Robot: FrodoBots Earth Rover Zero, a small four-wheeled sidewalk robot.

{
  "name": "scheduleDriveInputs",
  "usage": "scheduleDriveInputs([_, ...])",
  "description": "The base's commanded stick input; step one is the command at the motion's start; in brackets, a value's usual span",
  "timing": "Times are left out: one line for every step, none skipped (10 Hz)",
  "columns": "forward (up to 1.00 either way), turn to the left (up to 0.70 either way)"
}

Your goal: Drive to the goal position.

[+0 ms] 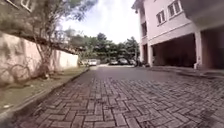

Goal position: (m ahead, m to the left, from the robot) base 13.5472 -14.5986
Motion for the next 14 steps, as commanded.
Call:
scheduleDriveInputs([0.7,0.03])
scheduleDriveInputs([0.7,0.03])
scheduleDriveInputs([0.7,0.03])
scheduleDriveInputs([0.7,0.03])
scheduleDriveInputs([0.7,0.03])
scheduleDriveInputs([0.7,0.03])
scheduleDriveInputs([0.7,0.03])
scheduleDriveInputs([0.7,0.03])
scheduleDriveInputs([0.7,0.03])
scheduleDriveInputs([0.7,0.03])
scheduleDriveInputs([0.7,0.03])
scheduleDriveInputs([0.7,0.03])
scheduleDriveInputs([0.7,0.03])
scheduleDriveInputs([0.7,0.03])
